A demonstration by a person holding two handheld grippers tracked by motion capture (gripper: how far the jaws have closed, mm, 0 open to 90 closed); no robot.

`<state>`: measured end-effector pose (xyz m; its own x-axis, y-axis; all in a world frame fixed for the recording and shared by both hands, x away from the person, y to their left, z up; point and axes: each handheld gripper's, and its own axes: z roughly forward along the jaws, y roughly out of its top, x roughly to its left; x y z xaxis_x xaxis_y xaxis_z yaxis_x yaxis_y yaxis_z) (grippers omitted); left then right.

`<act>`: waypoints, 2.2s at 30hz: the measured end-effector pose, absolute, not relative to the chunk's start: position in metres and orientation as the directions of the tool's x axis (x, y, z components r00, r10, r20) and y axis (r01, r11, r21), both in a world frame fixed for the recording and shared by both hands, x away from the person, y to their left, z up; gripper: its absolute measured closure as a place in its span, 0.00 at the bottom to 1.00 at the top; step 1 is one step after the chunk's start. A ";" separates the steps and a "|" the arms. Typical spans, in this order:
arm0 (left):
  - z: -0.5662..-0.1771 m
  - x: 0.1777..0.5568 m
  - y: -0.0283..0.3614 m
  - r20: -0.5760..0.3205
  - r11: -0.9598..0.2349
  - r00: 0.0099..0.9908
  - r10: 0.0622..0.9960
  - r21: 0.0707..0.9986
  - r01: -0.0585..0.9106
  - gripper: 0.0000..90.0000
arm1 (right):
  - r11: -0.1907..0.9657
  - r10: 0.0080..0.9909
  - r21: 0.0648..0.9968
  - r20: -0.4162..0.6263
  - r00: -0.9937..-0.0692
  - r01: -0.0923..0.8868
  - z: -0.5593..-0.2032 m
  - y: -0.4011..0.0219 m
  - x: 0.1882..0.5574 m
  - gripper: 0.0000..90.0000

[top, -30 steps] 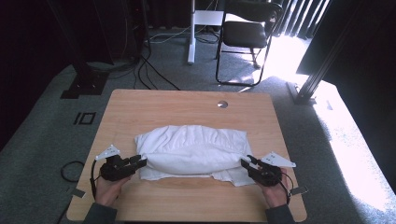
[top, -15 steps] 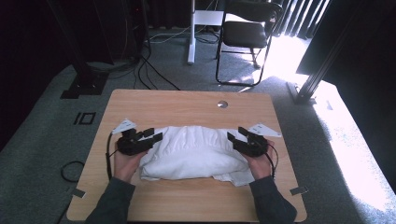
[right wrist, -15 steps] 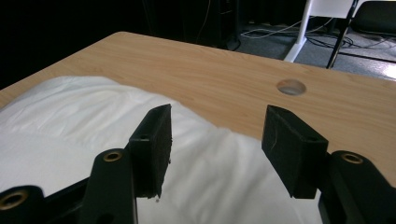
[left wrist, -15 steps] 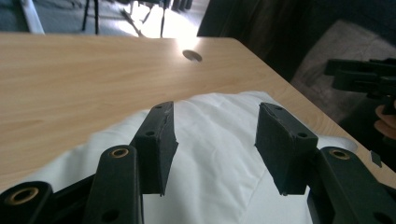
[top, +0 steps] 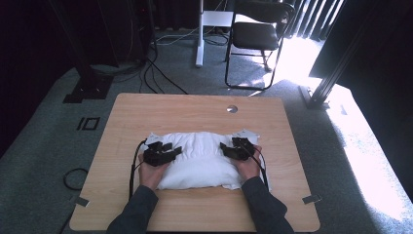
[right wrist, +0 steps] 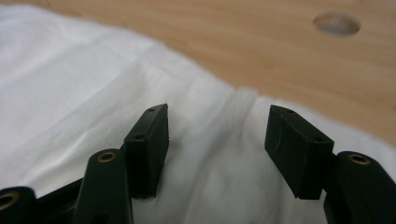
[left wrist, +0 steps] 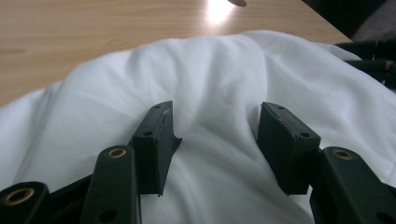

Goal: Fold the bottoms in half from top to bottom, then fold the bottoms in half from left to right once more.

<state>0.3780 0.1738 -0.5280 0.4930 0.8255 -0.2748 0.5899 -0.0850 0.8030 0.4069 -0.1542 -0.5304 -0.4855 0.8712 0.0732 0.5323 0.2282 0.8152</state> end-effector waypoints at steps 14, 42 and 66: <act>-0.546 0.374 0.195 -0.250 -0.107 0.492 0.834 0.801 0.588 0.46 | 0.285 0.895 0.752 0.014 -0.447 0.595 -0.548 -0.163 0.398 0.43; -0.537 0.412 0.221 -0.265 -0.053 0.476 0.839 0.830 0.556 0.38 | 0.166 0.922 0.776 0.098 -0.376 0.609 -0.557 -0.152 0.405 0.40; -0.546 0.382 0.266 -0.316 0.021 0.297 0.901 0.716 0.698 0.19 | 0.221 0.904 0.803 0.045 -0.426 0.553 -0.526 -0.144 0.405 0.37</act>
<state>0.3823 0.2661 -0.5459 0.2971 0.9009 -0.3165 0.6978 0.0214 0.7160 0.4048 -0.1439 -0.5256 -0.4260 0.9036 0.0446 0.5532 0.2211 0.8032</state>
